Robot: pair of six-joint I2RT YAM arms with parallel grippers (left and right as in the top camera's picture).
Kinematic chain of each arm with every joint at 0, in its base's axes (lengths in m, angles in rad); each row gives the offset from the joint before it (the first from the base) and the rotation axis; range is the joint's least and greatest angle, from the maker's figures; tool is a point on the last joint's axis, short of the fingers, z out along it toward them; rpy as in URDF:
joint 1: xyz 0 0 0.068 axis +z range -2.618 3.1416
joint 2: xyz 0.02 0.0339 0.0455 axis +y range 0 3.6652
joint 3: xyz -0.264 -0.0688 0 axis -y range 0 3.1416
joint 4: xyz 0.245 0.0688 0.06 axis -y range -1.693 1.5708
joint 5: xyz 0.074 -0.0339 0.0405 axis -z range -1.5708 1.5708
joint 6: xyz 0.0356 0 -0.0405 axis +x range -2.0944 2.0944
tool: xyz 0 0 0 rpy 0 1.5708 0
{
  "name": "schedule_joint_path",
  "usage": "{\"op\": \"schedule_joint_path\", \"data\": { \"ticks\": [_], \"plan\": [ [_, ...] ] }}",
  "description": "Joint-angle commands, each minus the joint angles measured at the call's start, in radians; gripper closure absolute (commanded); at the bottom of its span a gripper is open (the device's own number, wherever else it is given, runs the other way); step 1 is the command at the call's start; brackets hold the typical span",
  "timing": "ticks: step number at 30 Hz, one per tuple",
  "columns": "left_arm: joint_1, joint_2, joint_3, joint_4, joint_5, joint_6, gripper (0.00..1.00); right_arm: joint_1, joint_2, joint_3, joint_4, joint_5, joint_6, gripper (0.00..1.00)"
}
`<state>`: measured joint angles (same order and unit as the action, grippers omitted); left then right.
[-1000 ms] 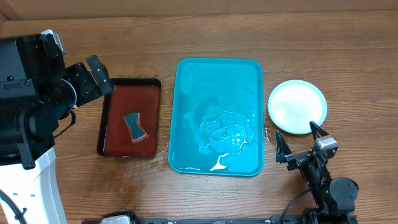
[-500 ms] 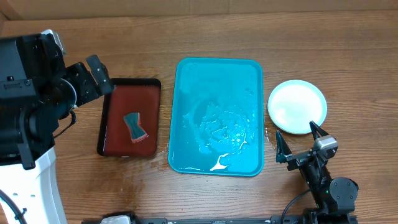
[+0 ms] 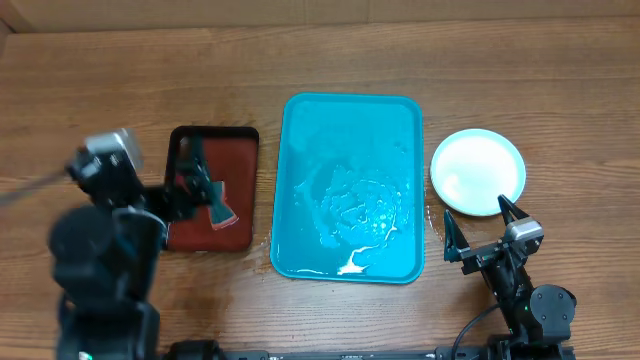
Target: Clean dirty plates on tray and stack at the side
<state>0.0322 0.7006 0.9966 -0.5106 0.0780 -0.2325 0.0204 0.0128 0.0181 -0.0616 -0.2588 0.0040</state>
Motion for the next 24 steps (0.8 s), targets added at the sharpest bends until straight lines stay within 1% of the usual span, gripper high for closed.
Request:
{"op": "schedule_joint_path", "data": {
  "ticks": [1, 5, 8, 16, 21, 24],
  "plan": [
    [-0.007, -0.168, -0.245, 0.105, 0.062, 0.034, 0.00, 0.002, -0.010, -0.010, 0.005, -0.004, 0.003, 0.00],
    [-0.007, -0.336, -0.453, 0.215, 0.066, 0.035, 0.00, 0.002, -0.010, -0.010, 0.005, -0.004, 0.003, 0.00],
    [-0.006, -0.451, -0.578, 0.279, 0.058, 0.035, 0.00, 0.002, -0.010, -0.010, 0.005, -0.004, 0.003, 0.00],
    [0.002, -0.702, -0.846, 0.399, 0.046, 0.034, 0.00, 0.002, -0.010, -0.010, 0.005, -0.004, 0.003, 0.00],
    [0.002, -0.698, -0.980, 0.555, 0.046, 0.023, 0.00, 0.002, -0.010, -0.010, 0.005, -0.004, 0.003, 0.00],
    [0.000, -0.698, -0.992, 0.522, 0.046, 0.019, 0.00, 0.002, -0.010, -0.010, 0.005, -0.004, 0.003, 0.00]
  ]
}}
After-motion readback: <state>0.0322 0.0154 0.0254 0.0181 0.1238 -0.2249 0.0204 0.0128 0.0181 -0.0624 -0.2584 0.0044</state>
